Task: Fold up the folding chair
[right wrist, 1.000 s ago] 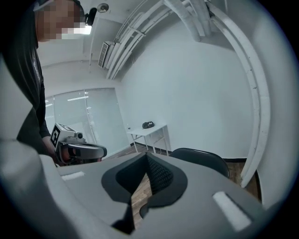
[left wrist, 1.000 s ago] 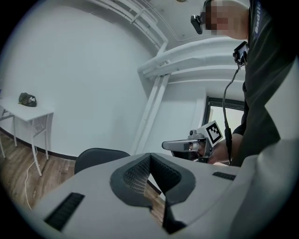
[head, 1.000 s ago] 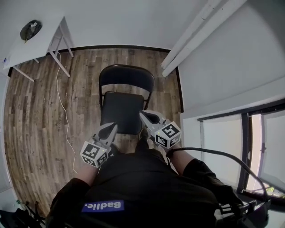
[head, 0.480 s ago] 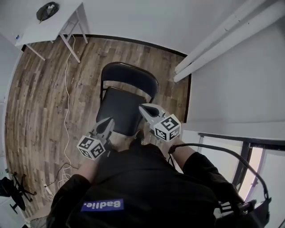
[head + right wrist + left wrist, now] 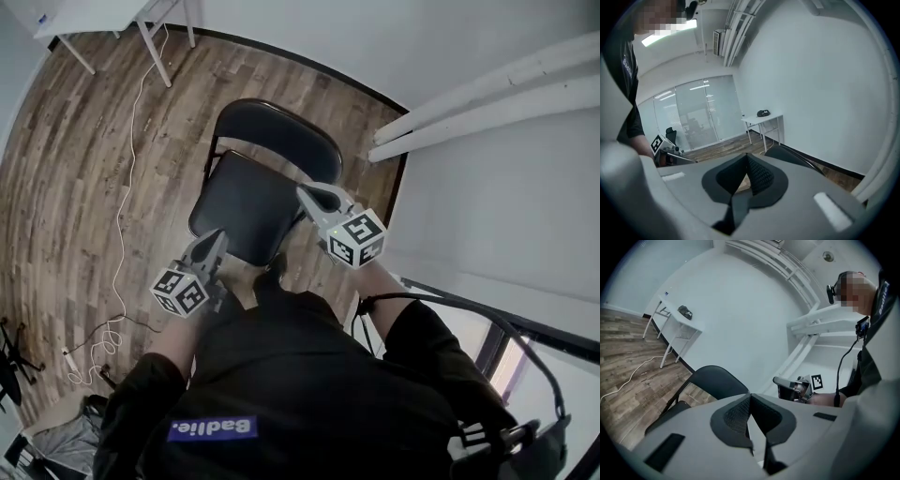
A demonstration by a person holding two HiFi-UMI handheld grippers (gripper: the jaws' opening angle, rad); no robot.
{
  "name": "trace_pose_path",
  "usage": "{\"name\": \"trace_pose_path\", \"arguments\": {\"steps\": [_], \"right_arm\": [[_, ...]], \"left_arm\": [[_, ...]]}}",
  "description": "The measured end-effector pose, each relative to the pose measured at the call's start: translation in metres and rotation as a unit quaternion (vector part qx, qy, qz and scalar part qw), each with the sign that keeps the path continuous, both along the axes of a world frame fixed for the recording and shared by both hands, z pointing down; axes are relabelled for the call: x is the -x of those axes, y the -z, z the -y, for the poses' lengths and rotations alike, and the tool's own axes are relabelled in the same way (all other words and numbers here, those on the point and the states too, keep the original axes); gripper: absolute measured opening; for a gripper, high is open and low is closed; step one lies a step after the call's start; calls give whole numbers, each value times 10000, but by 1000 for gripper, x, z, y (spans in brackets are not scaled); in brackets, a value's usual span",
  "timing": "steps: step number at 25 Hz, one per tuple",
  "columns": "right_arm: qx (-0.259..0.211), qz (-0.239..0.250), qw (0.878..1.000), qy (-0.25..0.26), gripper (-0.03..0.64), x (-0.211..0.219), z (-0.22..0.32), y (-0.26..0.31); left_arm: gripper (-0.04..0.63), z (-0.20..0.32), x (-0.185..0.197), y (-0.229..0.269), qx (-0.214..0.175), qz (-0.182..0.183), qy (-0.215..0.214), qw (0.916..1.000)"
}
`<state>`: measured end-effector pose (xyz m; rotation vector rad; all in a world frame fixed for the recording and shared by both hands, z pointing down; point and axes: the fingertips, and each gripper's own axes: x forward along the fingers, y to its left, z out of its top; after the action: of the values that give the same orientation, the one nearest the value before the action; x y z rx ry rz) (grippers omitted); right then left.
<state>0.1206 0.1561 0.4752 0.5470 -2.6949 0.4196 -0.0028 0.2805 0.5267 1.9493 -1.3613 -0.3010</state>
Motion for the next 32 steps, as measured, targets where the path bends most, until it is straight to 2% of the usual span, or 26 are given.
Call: {"name": "trace_pose_path", "arguments": {"steps": [7,12,20,26,32], "right_arm": [[-29,-314,9994,-107,2,24,21,-23],[-123,-532,9983,-182,3,28,46,-31],[-166,-1045,9943,-133,18,28,80,-51],[-146,-1396,9900,-112,53,25,104,-74],[-244,-1869,9821,34,91,18,133,-96]], "left_arm": [[3,-6,35,-44,292,-197,87,9993],[3,-3,54,-71,464,-97,-3,9989],[5,1,65,-111,698,-317,-60,9970],[60,-1,65,-160,994,-645,11,9930],[85,-8,72,-223,1347,-685,194,9883]]}}
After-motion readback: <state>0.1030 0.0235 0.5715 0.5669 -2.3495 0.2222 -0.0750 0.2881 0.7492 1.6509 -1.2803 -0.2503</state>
